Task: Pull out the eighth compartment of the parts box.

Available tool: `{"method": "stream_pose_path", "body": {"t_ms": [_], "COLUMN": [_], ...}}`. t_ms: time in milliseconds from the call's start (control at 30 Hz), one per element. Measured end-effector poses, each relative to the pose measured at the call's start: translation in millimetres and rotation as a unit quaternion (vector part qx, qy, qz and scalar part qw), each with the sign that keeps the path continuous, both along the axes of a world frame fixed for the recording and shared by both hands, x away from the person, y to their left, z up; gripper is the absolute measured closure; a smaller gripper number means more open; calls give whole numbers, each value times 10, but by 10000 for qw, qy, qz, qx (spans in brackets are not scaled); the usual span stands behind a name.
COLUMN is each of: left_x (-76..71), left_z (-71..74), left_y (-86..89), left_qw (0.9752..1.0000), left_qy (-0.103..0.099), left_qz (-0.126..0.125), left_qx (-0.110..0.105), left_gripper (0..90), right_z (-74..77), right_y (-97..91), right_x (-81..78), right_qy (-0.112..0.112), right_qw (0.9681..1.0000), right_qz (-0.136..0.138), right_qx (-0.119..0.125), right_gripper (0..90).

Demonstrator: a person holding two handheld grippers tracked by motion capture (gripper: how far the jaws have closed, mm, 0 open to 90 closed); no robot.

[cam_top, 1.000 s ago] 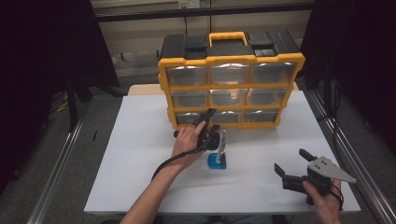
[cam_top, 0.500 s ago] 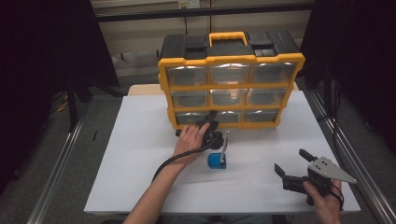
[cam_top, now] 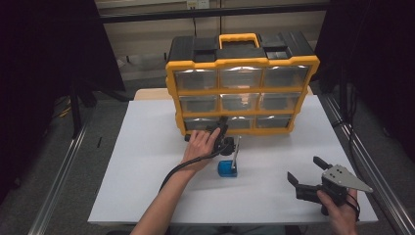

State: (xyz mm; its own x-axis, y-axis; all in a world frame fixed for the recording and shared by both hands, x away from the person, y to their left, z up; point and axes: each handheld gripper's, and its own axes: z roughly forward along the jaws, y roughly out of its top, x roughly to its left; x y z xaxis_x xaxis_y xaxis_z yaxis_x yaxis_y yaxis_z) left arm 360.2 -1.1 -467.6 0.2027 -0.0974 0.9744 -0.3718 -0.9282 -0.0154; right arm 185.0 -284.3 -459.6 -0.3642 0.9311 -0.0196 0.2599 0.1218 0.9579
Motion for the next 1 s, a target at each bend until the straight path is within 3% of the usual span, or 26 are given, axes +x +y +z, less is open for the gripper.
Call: {"method": "stream_pose_path", "body": {"t_ms": [67, 100, 133, 167, 267, 300, 333, 367, 433, 467, 567, 667, 733, 767, 867, 1000], "left_x": [7, -11, -2, -9, 25, 24, -8, 7, -8, 4, -7, 30, 29, -5, -6, 22], "left_z": [-31, -11, -33, -7, -7, -7, -5, -34, -21, -31, -21, -43, -53, -31, -6, -50], "left_y": [-27, -45, -40, -47, -42, -43, -47, -44, -63, -62, -61, -46, -47, -57, -63, -68], "left_qw": [9997, 9999, 9997, 9998, 9996, 9996, 9998, 9998, 9997, 9996, 9996, 9990, 9990, 9995, 9994, 9988], "left_qy": [-25, 25, 5, -74, -191, -169, -111, -82, -182, -230, -201, -300, -292, -224, -339, -432], "left_qz": [-45, 87, 19, 71, -162, -138, 76, 14, 107, 30, 131, -120, -96, 122, 107, -51], "left_qx": [-238, -118, -251, -140, -162, -156, -112, -189, -97, -158, -162, -319, -317, -189, -55, -245], "left_gripper": [611, 611, 619, 631, 674, 679, 680, 680, 693, 706, 744, 757, 762, 764, 777, 779], "right_z": [1, 1, 0, 0, 0, -1, -2, -2, -2, -1, 1, -1, -3, -2, 0, 1], "right_y": [4, 5, 5, 4, 1, -1, -1, -4, -1, 0, 1, 2, -2, -2, -1, -3], "right_x": [0, -1, -2, -3, -7, -6, -4, -5, -3, -4, -9, -8, -4, -4, -8, -8], "right_qy": [-13, -16, -12, -13, -12, -7, 5, 16, 3, 3, -6, 6, 8, 7, 7, 12], "right_qw": [10000, 10000, 10000, 10000, 10000, 10000, 10000, 10000, 10000, 10000, 10000, 10000, 10000, 10000, 10000, 10000], "right_qz": [-12, -15, -10, -5, -10, 3, 5, 7, 5, -1, 15, -5, -2, -3, 3, 0], "right_qx": [0, -1, -3, -5, -4, -3, -2, -8, -7, -10, -24, -17, -28, -29, -30, -27], "right_gripper": [4, 4, 4, 4, 4, 4, 5, 5, 5, 5, 5, 5, 5, 5, 5, 5]}}
